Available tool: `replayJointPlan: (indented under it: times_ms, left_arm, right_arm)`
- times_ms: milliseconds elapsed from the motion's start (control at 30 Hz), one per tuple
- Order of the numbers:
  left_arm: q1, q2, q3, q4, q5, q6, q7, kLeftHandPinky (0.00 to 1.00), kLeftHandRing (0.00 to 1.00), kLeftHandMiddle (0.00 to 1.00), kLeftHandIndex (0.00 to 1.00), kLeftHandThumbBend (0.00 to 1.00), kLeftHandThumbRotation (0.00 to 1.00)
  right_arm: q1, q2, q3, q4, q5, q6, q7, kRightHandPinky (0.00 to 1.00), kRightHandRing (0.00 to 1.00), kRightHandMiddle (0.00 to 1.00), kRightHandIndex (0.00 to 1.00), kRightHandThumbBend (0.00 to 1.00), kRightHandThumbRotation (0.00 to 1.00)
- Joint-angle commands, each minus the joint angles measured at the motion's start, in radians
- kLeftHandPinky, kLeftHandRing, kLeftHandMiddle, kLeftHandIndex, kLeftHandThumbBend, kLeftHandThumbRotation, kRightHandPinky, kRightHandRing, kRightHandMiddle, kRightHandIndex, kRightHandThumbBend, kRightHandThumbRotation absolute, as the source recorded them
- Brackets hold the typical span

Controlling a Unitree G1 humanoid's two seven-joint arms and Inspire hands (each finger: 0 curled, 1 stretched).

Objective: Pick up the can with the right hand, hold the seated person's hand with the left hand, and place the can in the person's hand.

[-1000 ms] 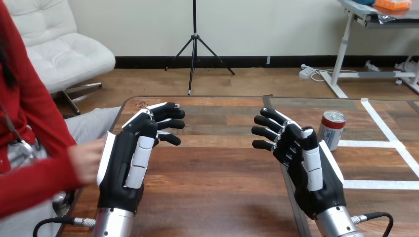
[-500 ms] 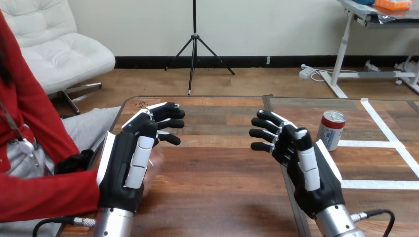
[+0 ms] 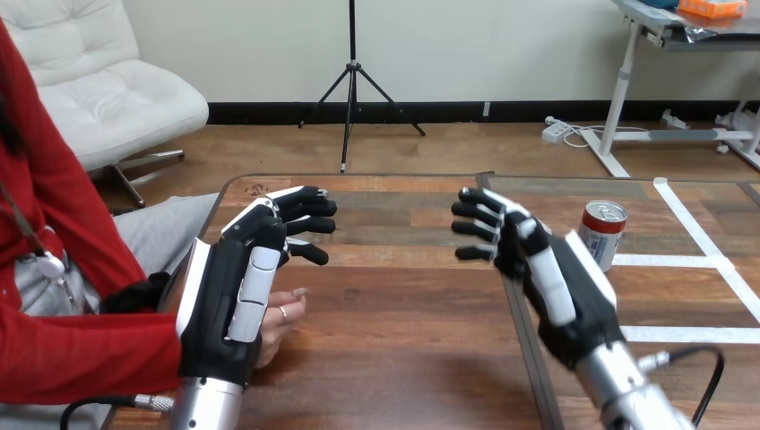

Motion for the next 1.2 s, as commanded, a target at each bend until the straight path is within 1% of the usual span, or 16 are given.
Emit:
replayJointPlan:
  times_ms: [0, 33, 167, 300, 367, 467, 567, 667, 767, 900, 933, 1067, 1100, 1167]
  left_arm:
    - [-0.065, 0.008, 0.002, 0.007, 0.000, -0.019, -0.002, 0.49, 0.65, 0.68, 0.66, 0.64, 1.00]
    - [-0.065, 0.008, 0.002, 0.007, 0.001, -0.019, -0.001, 0.49, 0.65, 0.68, 0.66, 0.64, 1.00]
    - [-0.065, 0.007, 0.001, 0.005, -0.002, -0.017, -0.004, 0.49, 0.65, 0.68, 0.66, 0.63, 1.00]
    - [-0.064, 0.005, 0.002, 0.000, -0.001, -0.010, 0.001, 0.50, 0.65, 0.68, 0.66, 0.63, 1.00]
    - [-0.064, 0.004, 0.002, 0.001, -0.002, -0.009, 0.000, 0.50, 0.65, 0.67, 0.65, 0.64, 1.00]
    - [-0.064, 0.004, 0.002, 0.000, -0.004, -0.008, -0.001, 0.49, 0.65, 0.67, 0.65, 0.64, 1.00]
    - [-0.065, 0.005, 0.003, 0.001, 0.000, -0.010, 0.002, 0.49, 0.64, 0.67, 0.65, 0.64, 1.00]
    - [-0.064, 0.004, 0.002, -0.002, -0.001, -0.005, 0.002, 0.49, 0.64, 0.67, 0.65, 0.64, 1.00]
    - [-0.064, 0.002, 0.002, -0.003, -0.005, -0.004, 0.001, 0.49, 0.64, 0.66, 0.65, 0.63, 1.00]
    - [-0.064, 0.002, 0.001, -0.002, -0.007, -0.007, -0.002, 0.49, 0.64, 0.66, 0.64, 0.63, 1.00]
    - [-0.064, 0.002, 0.001, -0.002, -0.007, -0.007, -0.002, 0.49, 0.64, 0.66, 0.64, 0.62, 1.00]
    - [-0.064, 0.004, 0.001, -0.002, -0.004, -0.008, -0.002, 0.49, 0.64, 0.66, 0.64, 0.62, 1.00]
    - [-0.064, 0.004, 0.001, -0.002, -0.003, -0.009, -0.001, 0.48, 0.64, 0.66, 0.65, 0.61, 1.00]
    - [-0.064, 0.003, 0.001, -0.003, -0.002, -0.010, 0.000, 0.48, 0.64, 0.67, 0.65, 0.61, 1.00]
  right_arm:
    - [-0.239, -0.062, -0.023, 0.079, -0.063, -0.013, -0.079, 0.72, 0.82, 0.84, 0.84, 0.80, 1.00]
    - [-0.251, -0.066, -0.023, 0.090, -0.069, -0.013, -0.085, 0.72, 0.82, 0.84, 0.84, 0.77, 1.00]
    - [-0.298, -0.084, -0.025, 0.138, -0.086, -0.012, -0.105, 0.72, 0.81, 0.84, 0.84, 0.73, 1.00]
    - [-0.359, -0.112, -0.023, 0.214, -0.108, -0.026, -0.121, 0.72, 0.82, 0.84, 0.85, 0.68, 1.00]
    - [-0.380, -0.120, -0.022, 0.240, -0.117, -0.026, -0.129, 0.73, 0.83, 0.85, 0.85, 0.67, 1.00]
    - [-0.420, -0.131, -0.027, 0.298, -0.114, -0.041, -0.128, 0.75, 0.84, 0.85, 0.86, 0.65, 1.00]
    - [-0.455, -0.143, -0.026, 0.336, -0.122, -0.036, -0.139, 0.76, 0.85, 0.86, 0.86, 0.62, 1.00]
    - [-0.490, -0.160, -0.019, 0.384, -0.145, -0.052, -0.163, 0.78, 0.86, 0.87, 0.87, 0.58, 1.00]
    - [-0.525, -0.172, -0.018, 0.431, -0.154, -0.056, -0.171, 0.79, 0.86, 0.87, 0.87, 0.57, 1.00]
    - [-0.570, -0.192, -0.006, 0.490, -0.190, -0.040, -0.223, 0.79, 0.86, 0.88, 0.87, 0.59, 1.00]
    - [-0.578, -0.196, -0.004, 0.501, -0.196, -0.037, -0.233, 0.79, 0.86, 0.88, 0.87, 0.63, 1.00]
    - [-0.610, -0.212, 0.007, 0.550, -0.229, -0.033, -0.276, 0.79, 0.86, 0.87, 0.87, 0.69, 1.00]
    - [-0.621, -0.219, 0.016, 0.562, -0.248, -0.025, -0.296, 0.79, 0.86, 0.87, 0.87, 0.70, 1.00]
    - [-0.633, -0.227, 0.026, 0.577, -0.269, -0.019, -0.320, 0.79, 0.86, 0.87, 0.87, 0.74, 1.00]
